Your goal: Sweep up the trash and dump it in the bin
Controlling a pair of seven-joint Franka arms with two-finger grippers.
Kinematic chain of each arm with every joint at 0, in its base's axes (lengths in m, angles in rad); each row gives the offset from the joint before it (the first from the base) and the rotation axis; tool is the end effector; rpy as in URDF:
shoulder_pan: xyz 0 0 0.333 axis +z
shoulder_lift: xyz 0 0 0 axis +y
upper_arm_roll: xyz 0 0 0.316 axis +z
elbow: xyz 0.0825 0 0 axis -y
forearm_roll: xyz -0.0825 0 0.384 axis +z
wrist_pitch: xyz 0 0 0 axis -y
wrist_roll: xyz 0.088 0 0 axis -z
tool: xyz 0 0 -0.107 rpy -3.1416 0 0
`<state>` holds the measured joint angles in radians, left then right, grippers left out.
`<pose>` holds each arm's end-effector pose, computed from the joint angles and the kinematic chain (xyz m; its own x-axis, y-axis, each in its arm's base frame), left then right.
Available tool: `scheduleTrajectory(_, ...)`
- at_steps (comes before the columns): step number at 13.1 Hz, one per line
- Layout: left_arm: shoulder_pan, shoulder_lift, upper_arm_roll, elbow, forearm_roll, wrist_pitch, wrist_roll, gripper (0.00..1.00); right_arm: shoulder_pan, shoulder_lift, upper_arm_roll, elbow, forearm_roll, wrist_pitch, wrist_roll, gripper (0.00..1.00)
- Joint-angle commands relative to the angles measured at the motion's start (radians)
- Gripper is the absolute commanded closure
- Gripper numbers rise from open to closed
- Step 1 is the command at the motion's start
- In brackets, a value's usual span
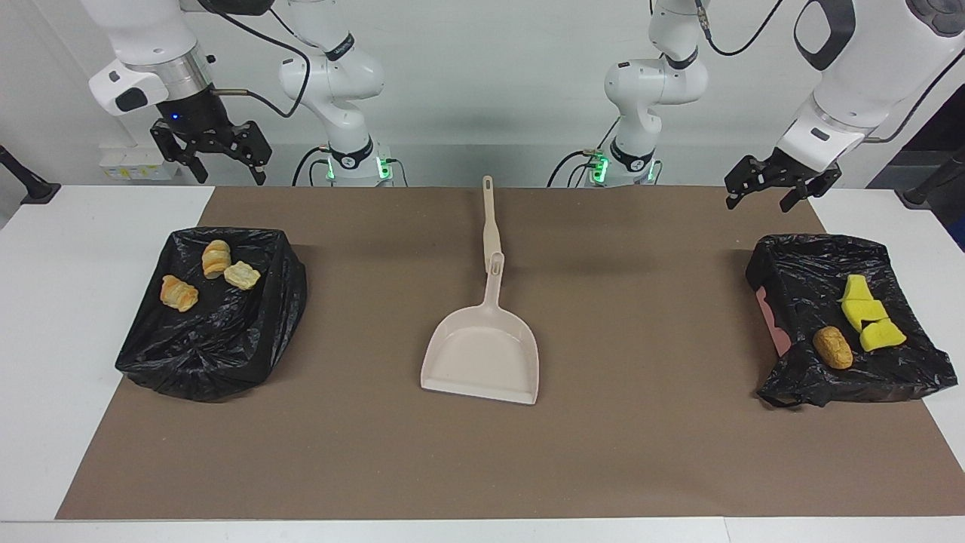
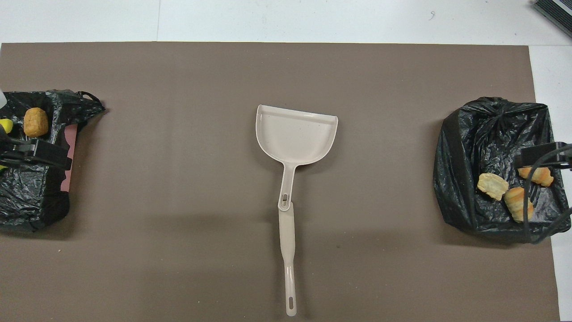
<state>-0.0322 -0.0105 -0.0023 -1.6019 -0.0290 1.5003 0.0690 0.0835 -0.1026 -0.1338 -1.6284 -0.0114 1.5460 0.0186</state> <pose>0.5423 -0.0220 0.6099 0.9905 -0.1052 -0.0887 -0.1024 -0.9941 0.0352 0.5191 -0.0314 0.6498 0.9975 -0.0687 0.0192 -0.0686 -0.9976 -0.0026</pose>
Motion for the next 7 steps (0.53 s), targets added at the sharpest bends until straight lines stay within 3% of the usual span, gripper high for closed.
scheduleTrajectory(1, -0.006, -0.008, -0.001, -0.004, 0.017, 0.003, -0.012, 0.00, -0.007, -0.009, 0.005, -0.007, 0.021, -0.003, 0.014, 0.00)
scheduleTrajectory(7, -0.005, -0.008, -0.001, -0.004, 0.017, 0.014, -0.008, 0.00, -0.007, -0.009, 0.005, -0.007, 0.021, -0.003, 0.014, 0.00)
